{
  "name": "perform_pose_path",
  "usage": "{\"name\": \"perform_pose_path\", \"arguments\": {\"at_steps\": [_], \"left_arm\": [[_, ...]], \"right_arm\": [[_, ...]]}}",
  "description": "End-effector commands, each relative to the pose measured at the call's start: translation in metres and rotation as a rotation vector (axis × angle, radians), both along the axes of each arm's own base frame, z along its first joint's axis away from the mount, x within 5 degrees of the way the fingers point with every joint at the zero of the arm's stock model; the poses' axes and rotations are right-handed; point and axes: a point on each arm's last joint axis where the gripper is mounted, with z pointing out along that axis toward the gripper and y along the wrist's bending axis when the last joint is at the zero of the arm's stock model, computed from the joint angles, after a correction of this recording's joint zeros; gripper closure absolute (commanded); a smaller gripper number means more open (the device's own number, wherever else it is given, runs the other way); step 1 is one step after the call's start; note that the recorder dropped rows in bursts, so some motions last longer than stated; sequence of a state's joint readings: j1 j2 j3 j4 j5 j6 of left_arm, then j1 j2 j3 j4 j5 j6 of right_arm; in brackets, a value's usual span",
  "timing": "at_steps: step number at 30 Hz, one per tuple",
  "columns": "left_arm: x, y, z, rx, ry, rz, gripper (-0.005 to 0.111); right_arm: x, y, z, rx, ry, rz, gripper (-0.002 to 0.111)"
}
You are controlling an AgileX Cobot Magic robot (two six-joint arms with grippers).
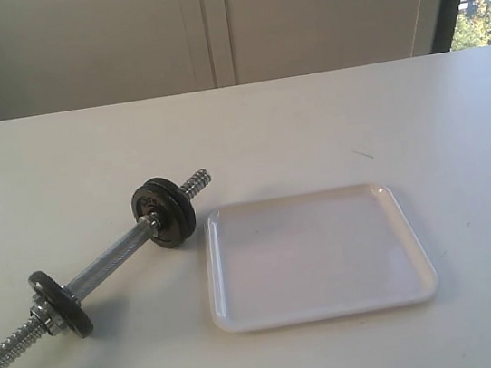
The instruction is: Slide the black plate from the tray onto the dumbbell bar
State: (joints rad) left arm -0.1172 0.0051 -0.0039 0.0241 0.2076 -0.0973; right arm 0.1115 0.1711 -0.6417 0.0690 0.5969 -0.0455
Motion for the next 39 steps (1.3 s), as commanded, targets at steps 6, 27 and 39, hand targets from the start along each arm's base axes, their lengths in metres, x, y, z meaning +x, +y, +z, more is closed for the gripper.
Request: {"name": "perform_pose_path", "arguments": {"at_steps": [6,27,39], "left_arm": [[-0.0004,0.0010,-0.0019,0.028,0.006,0.015,0.107],[0.0001,0.0009,-0.0005,0.022,-0.010,0.021,0.107],[0.0001,0.0009,-0.0005,0.024,-0.011,0.020,0.107]], "right_arm": [[-0.0005,-0.0003,-0.0007,0.001,-0.007,-0.005,0.108],[-0.0005,-0.0003,-0.0008,-0.002,-0.008,-0.005,0.108],[-0.0005,-0.0003,-0.0008,-0.002,-0.008,-0.005,0.108]]}}
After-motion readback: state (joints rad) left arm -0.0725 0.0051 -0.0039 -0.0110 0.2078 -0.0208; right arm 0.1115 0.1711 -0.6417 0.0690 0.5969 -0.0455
